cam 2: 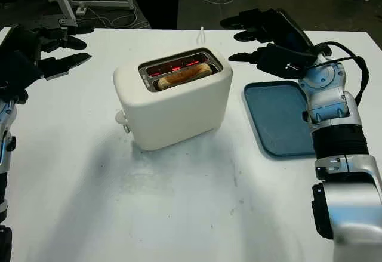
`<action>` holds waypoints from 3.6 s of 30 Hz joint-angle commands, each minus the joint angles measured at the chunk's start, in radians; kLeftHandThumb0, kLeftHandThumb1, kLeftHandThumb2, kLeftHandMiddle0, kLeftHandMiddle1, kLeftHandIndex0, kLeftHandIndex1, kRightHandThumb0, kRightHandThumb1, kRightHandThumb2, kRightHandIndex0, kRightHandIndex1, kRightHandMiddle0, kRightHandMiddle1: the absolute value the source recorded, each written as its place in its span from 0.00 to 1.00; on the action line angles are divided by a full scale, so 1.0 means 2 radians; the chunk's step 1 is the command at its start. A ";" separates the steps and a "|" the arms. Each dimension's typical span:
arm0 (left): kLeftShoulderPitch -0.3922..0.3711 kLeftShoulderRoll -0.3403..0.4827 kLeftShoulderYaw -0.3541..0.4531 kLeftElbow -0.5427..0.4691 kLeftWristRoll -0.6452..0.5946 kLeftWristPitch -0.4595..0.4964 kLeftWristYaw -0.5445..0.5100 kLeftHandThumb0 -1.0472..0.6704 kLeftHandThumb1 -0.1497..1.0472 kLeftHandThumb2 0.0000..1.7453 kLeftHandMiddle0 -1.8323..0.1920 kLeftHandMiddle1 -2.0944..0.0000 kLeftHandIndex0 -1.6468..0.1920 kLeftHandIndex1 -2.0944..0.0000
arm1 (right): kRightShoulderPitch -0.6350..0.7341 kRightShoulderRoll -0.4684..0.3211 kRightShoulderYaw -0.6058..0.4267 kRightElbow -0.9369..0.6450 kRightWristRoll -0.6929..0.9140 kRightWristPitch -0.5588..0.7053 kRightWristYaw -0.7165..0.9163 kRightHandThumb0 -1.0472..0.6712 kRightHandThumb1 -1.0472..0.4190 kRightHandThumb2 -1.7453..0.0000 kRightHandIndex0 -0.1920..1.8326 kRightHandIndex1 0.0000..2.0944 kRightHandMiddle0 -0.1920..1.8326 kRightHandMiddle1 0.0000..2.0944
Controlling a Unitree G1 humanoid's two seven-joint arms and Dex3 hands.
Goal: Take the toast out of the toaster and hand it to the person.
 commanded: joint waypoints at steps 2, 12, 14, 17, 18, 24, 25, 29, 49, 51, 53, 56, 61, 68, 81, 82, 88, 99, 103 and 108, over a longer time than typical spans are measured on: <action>-0.007 0.001 -0.001 -0.004 0.001 -0.001 -0.002 0.47 0.87 0.07 0.75 0.52 0.56 0.88 | 0.002 0.002 -0.003 0.001 0.006 0.001 -0.003 0.46 0.19 1.00 0.50 0.01 0.46 0.00; -0.002 0.002 0.003 -0.005 -0.001 -0.005 -0.002 0.47 0.86 0.08 0.75 0.52 0.57 0.86 | 0.001 0.001 -0.001 0.015 0.004 -0.015 -0.006 0.44 0.19 1.00 0.51 0.01 0.46 0.00; 0.000 0.002 0.004 -0.004 -0.003 -0.007 -0.003 0.47 0.87 0.08 0.75 0.52 0.57 0.86 | 0.000 0.002 -0.001 0.015 0.002 -0.015 -0.008 0.43 0.18 1.00 0.51 0.01 0.47 0.00; 0.001 0.002 0.006 -0.002 -0.003 -0.011 -0.003 0.47 0.86 0.08 0.75 0.52 0.57 0.86 | 0.000 0.002 0.000 0.018 0.001 -0.017 -0.010 0.44 0.19 1.00 0.51 0.01 0.47 0.00; 0.002 0.003 0.006 -0.001 -0.003 -0.013 -0.003 0.47 0.86 0.08 0.75 0.52 0.57 0.85 | 0.000 0.001 0.000 0.018 0.000 -0.017 -0.010 0.44 0.19 1.00 0.51 0.01 0.47 0.00; 0.003 0.003 0.008 -0.002 -0.005 -0.012 -0.006 0.47 0.87 0.08 0.76 0.53 0.58 0.85 | -0.001 0.003 -0.002 0.021 0.006 -0.020 -0.005 0.43 0.19 1.00 0.51 0.01 0.47 0.00; 0.002 0.002 0.008 -0.002 -0.005 -0.011 -0.006 0.47 0.87 0.08 0.76 0.53 0.58 0.85 | -0.001 0.003 -0.002 0.022 0.006 -0.022 -0.005 0.43 0.19 1.00 0.51 0.01 0.47 0.00; 0.002 0.005 0.007 0.001 -0.001 -0.021 -0.007 0.46 0.87 0.08 0.75 0.53 0.58 0.84 | 0.000 0.000 -0.001 0.021 0.003 -0.021 -0.006 0.43 0.19 1.00 0.51 0.01 0.47 0.00; 0.004 0.002 0.008 -0.006 -0.001 -0.010 -0.005 0.46 0.87 0.08 0.75 0.53 0.60 0.81 | -0.004 0.000 0.000 0.029 0.004 -0.026 -0.002 0.44 0.19 1.00 0.51 0.01 0.47 0.00; 0.005 0.001 0.008 -0.006 0.000 -0.013 -0.003 0.47 0.87 0.08 0.75 0.53 0.60 0.80 | -0.004 0.001 0.000 0.028 0.005 -0.023 -0.002 0.44 0.19 1.00 0.51 0.01 0.47 0.00; 0.005 0.002 0.008 -0.003 0.001 -0.018 -0.003 0.47 0.87 0.08 0.74 0.52 0.60 0.80 | -0.004 0.001 0.000 0.028 0.004 -0.024 -0.003 0.44 0.19 1.00 0.51 0.01 0.47 0.00; 0.005 0.002 0.009 -0.004 -0.002 -0.015 -0.005 0.47 0.87 0.08 0.75 0.53 0.61 0.80 | -0.004 0.001 0.000 0.028 0.003 -0.025 -0.005 0.44 0.19 1.00 0.51 0.01 0.47 0.00; 0.005 0.000 0.010 -0.007 -0.003 -0.012 -0.003 0.47 0.87 0.08 0.75 0.53 0.62 0.79 | -0.003 0.001 0.000 0.027 0.002 -0.026 -0.006 0.44 0.19 1.00 0.51 0.01 0.47 0.00; 0.006 -0.001 0.009 -0.007 -0.001 -0.015 -0.002 0.46 0.87 0.08 0.75 0.53 0.62 0.78 | -0.004 -0.001 0.001 0.021 0.002 -0.025 -0.004 0.43 0.19 1.00 0.52 0.01 0.47 0.00; 0.004 0.003 0.009 -0.006 0.001 -0.022 -0.004 0.47 0.87 0.08 0.74 0.52 0.63 0.75 | -0.006 0.001 0.002 0.026 0.001 -0.034 -0.005 0.44 0.19 1.00 0.52 0.01 0.48 0.00; 0.004 0.004 0.008 -0.007 0.002 -0.019 -0.004 0.47 0.87 0.08 0.74 0.52 0.63 0.75 | -0.006 0.001 0.002 0.025 0.000 -0.033 -0.005 0.44 0.19 1.00 0.52 0.01 0.48 0.00; 0.003 0.000 0.009 -0.007 -0.004 -0.011 -0.005 0.46 0.87 0.08 0.75 0.53 0.64 0.75 | -0.007 0.002 0.002 0.030 0.000 -0.037 -0.008 0.44 0.20 1.00 0.53 0.01 0.48 0.00; 0.002 0.002 0.008 -0.011 -0.004 0.002 -0.008 0.45 0.87 0.08 0.74 0.53 0.64 0.74 | -0.006 0.001 0.006 0.029 0.000 -0.031 -0.004 0.44 0.19 1.00 0.52 0.00 0.47 0.00; 0.000 0.002 0.006 -0.008 0.000 -0.002 -0.007 0.45 0.87 0.07 0.74 0.53 0.64 0.73 | -0.005 0.000 0.006 0.035 -0.001 -0.044 -0.007 0.44 0.19 1.00 0.53 0.01 0.47 0.00; 0.000 0.003 0.005 -0.009 0.001 -0.001 -0.009 0.46 0.87 0.08 0.74 0.53 0.65 0.73 | -0.006 -0.001 0.006 0.037 -0.002 -0.043 -0.006 0.42 0.19 1.00 0.52 0.01 0.47 0.00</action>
